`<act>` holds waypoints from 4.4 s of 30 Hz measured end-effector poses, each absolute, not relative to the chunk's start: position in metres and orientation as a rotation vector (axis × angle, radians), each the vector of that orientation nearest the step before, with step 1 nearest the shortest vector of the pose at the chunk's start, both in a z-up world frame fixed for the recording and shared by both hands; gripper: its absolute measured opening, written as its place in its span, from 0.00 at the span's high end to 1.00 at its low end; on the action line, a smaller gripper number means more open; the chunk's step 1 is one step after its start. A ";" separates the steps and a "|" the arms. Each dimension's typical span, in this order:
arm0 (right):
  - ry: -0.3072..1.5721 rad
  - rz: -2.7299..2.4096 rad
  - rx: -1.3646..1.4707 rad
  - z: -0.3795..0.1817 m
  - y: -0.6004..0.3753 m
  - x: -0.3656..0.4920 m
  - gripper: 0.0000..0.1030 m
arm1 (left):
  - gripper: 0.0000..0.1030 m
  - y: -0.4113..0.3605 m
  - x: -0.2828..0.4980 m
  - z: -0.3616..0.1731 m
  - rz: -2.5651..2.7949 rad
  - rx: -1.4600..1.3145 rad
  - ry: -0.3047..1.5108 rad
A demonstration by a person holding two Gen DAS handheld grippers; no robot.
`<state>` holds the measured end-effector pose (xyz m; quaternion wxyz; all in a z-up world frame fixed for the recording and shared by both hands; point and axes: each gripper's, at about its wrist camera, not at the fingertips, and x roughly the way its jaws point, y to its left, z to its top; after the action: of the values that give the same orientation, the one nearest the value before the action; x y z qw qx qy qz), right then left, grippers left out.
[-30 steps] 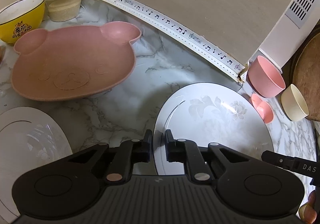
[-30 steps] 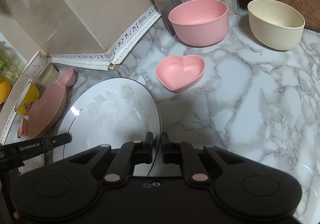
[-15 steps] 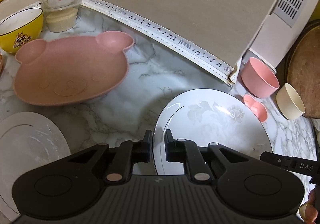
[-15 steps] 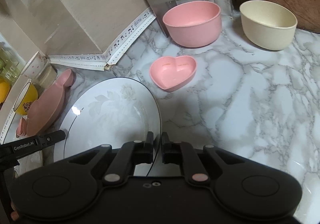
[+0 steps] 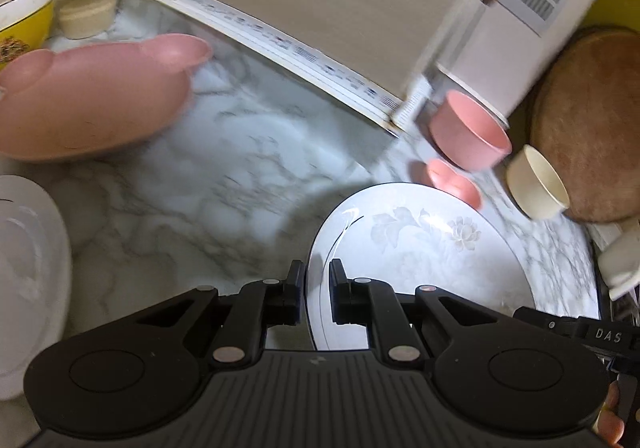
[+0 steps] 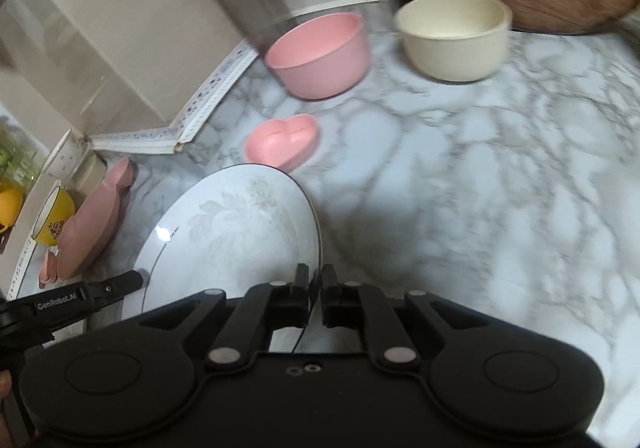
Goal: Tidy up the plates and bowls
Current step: 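Lift the large white plate with both grippers and carry it toward the stove, then lower the large plate onto the counter beside the stove and open both grippers, then move both grippers back toward the small white plate by the sink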
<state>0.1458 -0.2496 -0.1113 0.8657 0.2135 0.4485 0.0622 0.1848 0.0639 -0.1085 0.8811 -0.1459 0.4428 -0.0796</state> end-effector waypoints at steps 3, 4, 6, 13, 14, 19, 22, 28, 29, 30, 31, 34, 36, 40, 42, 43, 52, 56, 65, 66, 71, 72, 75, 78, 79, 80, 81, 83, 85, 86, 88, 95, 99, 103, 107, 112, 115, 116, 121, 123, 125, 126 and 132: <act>0.934 0.101 0.460 -0.112 -0.269 0.130 0.93 | 0.89 0.042 0.179 -0.108 -0.204 -0.275 0.923; 0.934 0.090 0.471 -0.113 -0.276 0.124 0.94 | 0.89 0.036 0.177 -0.109 -0.217 -0.275 0.928; 0.930 0.073 0.489 -0.114 -0.289 0.114 0.94 | 0.89 0.023 0.174 -0.110 -0.247 -0.269 0.935; 0.915 0.014 0.512 -0.117 -0.328 0.079 0.94 | 0.89 -0.023 0.162 -0.112 -0.338 -0.227 0.952; 0.914 0.005 0.515 -0.117 -0.333 0.075 0.94 | 0.89 -0.029 0.160 -0.112 -0.350 -0.220 0.953; 0.906 -0.037 0.540 -0.119 -0.359 0.056 0.94 | 0.89 -0.053 0.151 -0.112 -0.399 -0.204 0.964; 0.895 -0.055 0.542 -0.116 -0.374 0.043 0.94 | 0.89 -0.070 0.144 -0.110 -0.422 -0.189 0.968; 0.881 -0.098 0.568 -0.117 -0.404 0.020 0.94 | 0.89 -0.106 0.130 -0.104 -0.481 -0.147 0.963; 0.880 -0.105 0.570 -0.117 -0.409 0.017 0.94 | 0.89 -0.111 0.128 -0.104 -0.490 -0.143 0.963; 0.881 -0.110 0.578 -0.118 -0.413 0.015 0.94 | 0.89 -0.116 0.127 -0.104 -0.498 -0.139 0.964; 0.880 -0.116 0.583 -0.118 -0.417 0.013 0.94 | 0.89 -0.120 0.124 -0.103 -0.504 -0.137 0.964; 0.884 -0.134 0.577 -0.119 -0.424 0.008 0.93 | 0.89 -0.133 0.120 -0.103 -0.517 -0.120 0.964; 0.886 -0.140 0.574 -0.120 -0.429 0.004 0.93 | 0.89 -0.141 0.118 -0.103 -0.521 -0.110 0.967; 0.895 -0.156 0.590 -0.124 -0.437 -0.002 0.93 | 0.89 -0.152 0.113 -0.104 -0.538 -0.088 0.970; 0.897 -0.159 0.589 -0.125 -0.439 -0.004 0.93 | 0.89 -0.156 0.110 -0.105 -0.539 -0.074 0.970; 0.895 -0.159 0.589 -0.125 -0.439 -0.004 0.93 | 0.89 -0.157 0.109 -0.105 -0.539 -0.072 0.971; 0.911 -0.176 0.551 -0.123 -0.436 0.000 0.92 | 0.89 -0.161 0.107 -0.106 -0.530 -0.047 0.965; 0.894 -0.206 0.467 -0.113 -0.430 -0.001 0.83 | 0.89 -0.162 0.104 -0.104 -0.523 -0.031 0.952; 0.856 -0.203 0.353 -0.091 -0.414 -0.007 0.80 | 0.89 -0.155 0.099 -0.099 -0.486 -0.029 0.936; 0.851 -0.194 0.334 -0.088 -0.411 -0.007 0.80 | 0.89 -0.154 0.097 -0.098 -0.480 -0.027 0.932; 0.827 -0.148 0.266 -0.078 -0.393 -0.008 0.74 | 0.89 -0.149 0.089 -0.090 -0.464 -0.029 0.907; 0.826 -0.135 0.263 -0.076 -0.391 -0.008 0.74 | 0.89 -0.148 0.087 -0.088 -0.460 -0.031 0.899; 0.812 -0.103 0.243 -0.070 -0.382 -0.009 0.74 | 0.89 -0.144 0.081 -0.082 -0.453 -0.039 0.880; 0.792 -0.073 0.211 -0.063 -0.369 -0.011 0.70 | 0.89 -0.141 0.074 -0.075 -0.443 -0.035 0.855; 0.785 -0.060 0.205 -0.061 -0.366 -0.012 0.69 | 0.89 -0.140 0.072 -0.073 -0.438 -0.036 0.849; 0.778 -0.045 0.198 -0.059 -0.362 -0.013 0.68 | 0.89 -0.139 0.070 -0.071 -0.434 -0.037 0.844; 0.771 -0.032 0.188 -0.057 -0.358 -0.014 0.67 | 0.89 -0.137 0.068 -0.068 -0.432 -0.041 0.838; 0.754 -0.005 0.170 -0.053 -0.349 -0.016 0.64 | 0.89 -0.134 0.064 -0.063 -0.425 -0.047 0.825; 0.736 0.027 0.152 -0.048 -0.340 -0.018 0.61 | 0.89 -0.129 0.058 -0.058 -0.415 -0.051 0.810; 0.727 0.043 0.142 -0.045 -0.335 -0.018 0.59 | 0.89 -0.127 0.056 -0.055 -0.409 -0.057 0.804; 0.716 0.077 0.132 -0.040 -0.327 -0.018 0.58 | 0.88 -0.122 0.051 -0.049 -0.404 -0.071 0.789; 0.654 0.179 0.121 -0.023 -0.304 -0.013 0.43 | 0.73 -0.103 0.035 -0.031 -0.350 -0.084 0.732; 0.630 0.236 0.104 -0.016 -0.285 -0.008 0.36 | 0.54 -0.083 0.028 -0.025 -0.296 -0.108 0.700; 0.602 0.287 0.080 -0.012 -0.263 -0.002 0.24 | 0.45 -0.063 0.024 -0.018 -0.232 -0.107 0.666; 0.562 0.330 0.056 -0.008 -0.238 0.004 0.04 | 0.39 -0.040 0.022 -0.015 -0.174 -0.112 0.655; 0.508 0.370 0.015 -0.004 -0.209 0.013 0.00 | 0.30 -0.009 0.021 -0.012 -0.089 -0.126 0.626; 0.497 0.387 0.006 -0.005 -0.190 0.020 0.00 | 0.28 0.010 0.019 -0.009 -0.052 -0.145 0.611; 0.498 0.393 0.005 -0.005 -0.183 0.023 0.00 | 0.28 0.015 0.019 -0.008 -0.040 -0.146 0.606; 0.493 0.455 0.009 -0.011 -0.149 0.033 0.00 | 0.24 0.046 0.019 -0.006 0.028 -0.159 0.586; 0.493 0.486 0.007 -0.013 -0.136 0.037 0.00 | 0.24 0.058 0.020 -0.006 0.056 -0.163 0.581; 0.495 0.511 -0.004 -0.014 -0.121 0.043 0.00 | 0.24 0.071 0.022 -0.008 0.087 -0.165 0.582; 0.498 0.517 -0.009 -0.015 -0.114 0.046 0.00 | 0.24 0.078 0.023 -0.009 0.099 -0.168 0.582; 0.538 0.544 -0.045 -0.026 -0.074 0.069 0.00 | 0.24 0.119 0.034 -0.018 0.169 -0.179 0.607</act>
<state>0.0690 -0.0740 -0.0260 0.9275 -0.0219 0.2624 0.2654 0.0342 0.1191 -0.0181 0.9469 -0.0877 0.2979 0.0830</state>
